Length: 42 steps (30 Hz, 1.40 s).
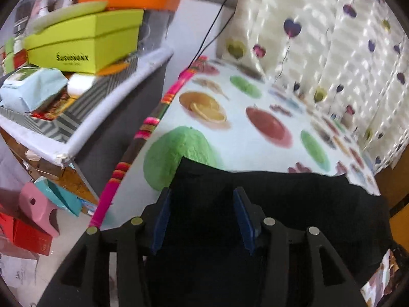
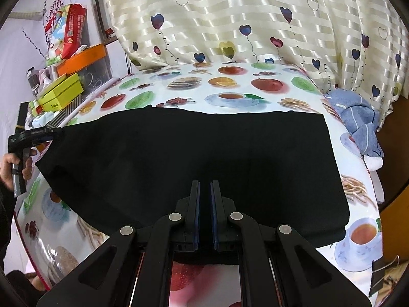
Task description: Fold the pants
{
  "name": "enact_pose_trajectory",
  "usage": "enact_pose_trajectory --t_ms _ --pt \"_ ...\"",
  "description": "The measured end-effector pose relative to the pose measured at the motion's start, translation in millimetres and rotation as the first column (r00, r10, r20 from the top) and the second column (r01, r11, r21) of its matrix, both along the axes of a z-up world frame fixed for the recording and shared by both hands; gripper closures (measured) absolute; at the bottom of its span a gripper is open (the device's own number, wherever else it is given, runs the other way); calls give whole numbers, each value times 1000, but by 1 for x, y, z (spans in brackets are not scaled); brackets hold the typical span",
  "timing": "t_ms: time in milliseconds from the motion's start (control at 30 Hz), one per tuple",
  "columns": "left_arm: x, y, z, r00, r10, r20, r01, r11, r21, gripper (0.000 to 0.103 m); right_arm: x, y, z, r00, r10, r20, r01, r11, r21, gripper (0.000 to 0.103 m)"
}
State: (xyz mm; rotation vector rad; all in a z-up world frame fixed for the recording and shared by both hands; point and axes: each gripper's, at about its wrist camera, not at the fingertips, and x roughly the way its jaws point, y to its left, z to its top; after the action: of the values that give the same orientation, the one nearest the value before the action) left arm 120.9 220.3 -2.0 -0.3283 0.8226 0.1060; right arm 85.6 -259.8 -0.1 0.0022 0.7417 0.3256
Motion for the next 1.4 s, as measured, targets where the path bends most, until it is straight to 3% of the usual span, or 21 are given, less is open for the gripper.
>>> enact_pose_trajectory --t_ms 33,67,100,167,233,300,400,467,533,567,600,767,967,1133,1300,1400 --pt "-1 -4 2 1000 -15 16 15 1000 28 62 1 0 -1 1000 -2 -2 2 1000 0 96" --pt "-2 -9 4 999 -27 26 25 998 62 85 2 0 -1 1000 -5 -4 5 1000 0 96" --pt "-3 -13 7 999 -36 34 33 995 91 93 3 0 -2 1000 -7 -6 7 1000 1 96" --pt "-7 -22 16 995 -63 79 51 989 142 94 5 1 -3 1000 -7 -13 7 1000 5 96" --pt "-16 -27 32 983 -84 161 50 977 207 94 6 5 -3 1000 2 -13 -2 1000 6 96" --pt "-18 -18 43 977 -62 206 22 982 189 93 6 10 -2 1000 18 -10 -18 1000 5 96" --pt "-4 6 30 994 -16 106 7 997 76 88 5 19 -2 999 50 -12 -50 999 4 96" --pt "-5 10 20 999 11 52 -16 994 108 88 2 30 -3 995 98 -13 -98 995 1 94" --pt "-14 14 19 997 38 63 -46 990 132 80 -1 42 -4 989 149 -13 -149 989 -13 80" --pt "-21 17 21 996 50 76 -59 991 116 78 -4 51 -5 983 185 -12 -185 983 -22 68" --pt "-28 19 23 994 63 88 -72 992 102 72 -5 55 -6 979 206 -12 -206 978 -26 64" --pt "-72 3 26 992 40 122 -45 998 39 67 -14 95 -13 938 346 -11 -346 934 -93 64" --pt "-103 -35 11 996 -9 92 13 999 -47 65 -27 143 -26 863 504 -32 -500 842 -202 64" --pt "-98 -39 -1 998 40 46 -34 994 -107 65 -22 164 -31 834 550 -45 -542 800 -256 64" --pt "-98 -33 -4 992 120 34 -112 979 -169 64 -21 171 -31 819 572 -48 -563 785 -261 64" --pt "-103 -32 -2 985 170 31 -163 973 -164 64 -25 172 -31 811 584 -44 -574 779 -253 64"
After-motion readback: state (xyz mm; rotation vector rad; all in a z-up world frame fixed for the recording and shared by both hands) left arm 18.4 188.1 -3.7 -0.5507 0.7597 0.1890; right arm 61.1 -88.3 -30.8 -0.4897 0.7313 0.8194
